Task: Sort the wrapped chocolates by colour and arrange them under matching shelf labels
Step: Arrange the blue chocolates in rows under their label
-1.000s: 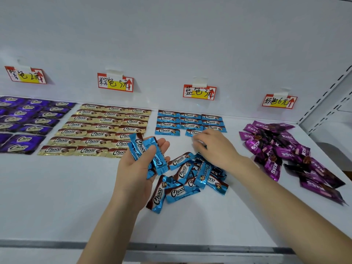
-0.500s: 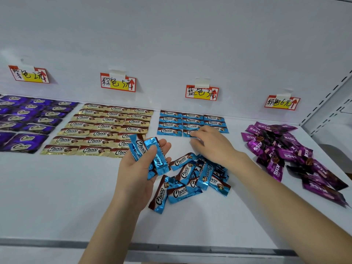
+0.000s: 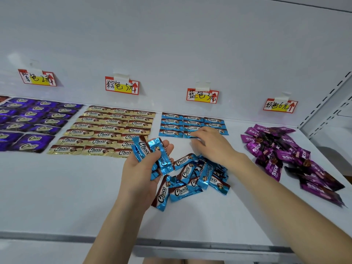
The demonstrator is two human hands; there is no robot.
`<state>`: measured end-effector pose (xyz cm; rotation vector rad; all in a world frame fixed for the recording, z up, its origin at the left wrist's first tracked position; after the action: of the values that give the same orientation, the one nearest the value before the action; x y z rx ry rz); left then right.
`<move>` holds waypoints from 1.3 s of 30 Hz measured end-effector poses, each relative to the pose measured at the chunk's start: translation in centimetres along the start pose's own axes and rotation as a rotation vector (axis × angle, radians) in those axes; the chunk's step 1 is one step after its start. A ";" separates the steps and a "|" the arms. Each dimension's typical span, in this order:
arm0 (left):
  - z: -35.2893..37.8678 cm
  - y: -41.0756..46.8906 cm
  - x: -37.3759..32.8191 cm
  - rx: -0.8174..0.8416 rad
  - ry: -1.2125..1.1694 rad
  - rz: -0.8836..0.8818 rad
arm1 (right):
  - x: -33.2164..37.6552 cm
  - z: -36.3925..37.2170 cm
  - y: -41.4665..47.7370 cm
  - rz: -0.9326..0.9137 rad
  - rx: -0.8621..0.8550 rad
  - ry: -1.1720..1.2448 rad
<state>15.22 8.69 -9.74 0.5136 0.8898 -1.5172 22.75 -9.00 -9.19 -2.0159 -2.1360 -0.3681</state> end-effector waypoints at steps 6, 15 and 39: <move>0.6 -1.3 0.1 0.034 -0.029 -0.004 | 3.3 -4.0 -5.3 -0.029 -0.157 0.586; 2.7 -3.8 0.3 0.213 -0.018 0.009 | 6.6 -5.3 -10.4 -0.067 -0.105 0.748; 3.7 -3.8 0.8 0.158 0.050 0.134 | 2.4 -4.4 -11.6 0.182 -0.234 1.170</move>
<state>12.11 5.19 -7.19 0.7152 0.7623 -1.4642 10.88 -8.60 -4.88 -1.4173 -1.1863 -1.3778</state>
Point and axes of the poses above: each hand's wrist, its own y-axis towards the middle knuckle, its own z-axis out of the palm, x = y × z, the point moved 7 cm from there along y, towards the middle knuckle, and after that the axes turned 6 degrees about z, right-handed, at the moved point
